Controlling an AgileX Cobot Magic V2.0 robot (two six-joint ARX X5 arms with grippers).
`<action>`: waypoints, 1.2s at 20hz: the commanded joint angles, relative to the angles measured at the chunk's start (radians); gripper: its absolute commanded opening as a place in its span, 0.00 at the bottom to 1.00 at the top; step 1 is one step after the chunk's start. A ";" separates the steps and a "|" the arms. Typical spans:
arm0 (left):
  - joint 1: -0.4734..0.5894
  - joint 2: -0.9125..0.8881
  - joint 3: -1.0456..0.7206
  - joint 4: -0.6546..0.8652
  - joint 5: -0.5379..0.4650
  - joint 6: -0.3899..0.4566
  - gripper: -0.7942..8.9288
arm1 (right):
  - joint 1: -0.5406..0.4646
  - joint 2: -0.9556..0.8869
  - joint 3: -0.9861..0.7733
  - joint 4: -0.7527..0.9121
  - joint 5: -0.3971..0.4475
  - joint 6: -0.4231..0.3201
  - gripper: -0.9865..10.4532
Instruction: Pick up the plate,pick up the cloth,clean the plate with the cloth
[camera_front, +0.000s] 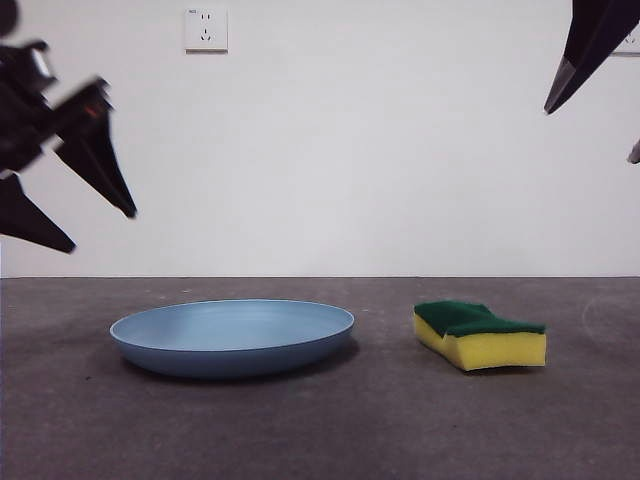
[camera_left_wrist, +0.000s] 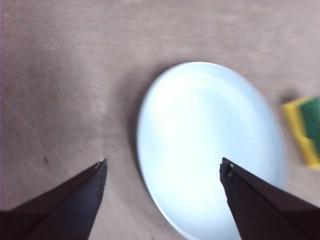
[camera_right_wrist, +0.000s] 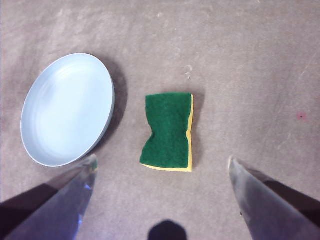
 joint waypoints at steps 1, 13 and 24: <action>-0.029 0.095 0.055 -0.009 -0.038 0.032 0.47 | 0.002 -0.001 0.003 -0.008 -0.002 0.010 0.47; -0.132 0.343 0.115 0.011 -0.164 0.084 0.24 | 0.002 -0.001 0.003 -0.018 -0.002 0.010 0.47; -0.139 0.261 0.154 0.014 -0.193 0.128 0.07 | 0.035 0.032 0.023 -0.002 0.008 -0.006 0.47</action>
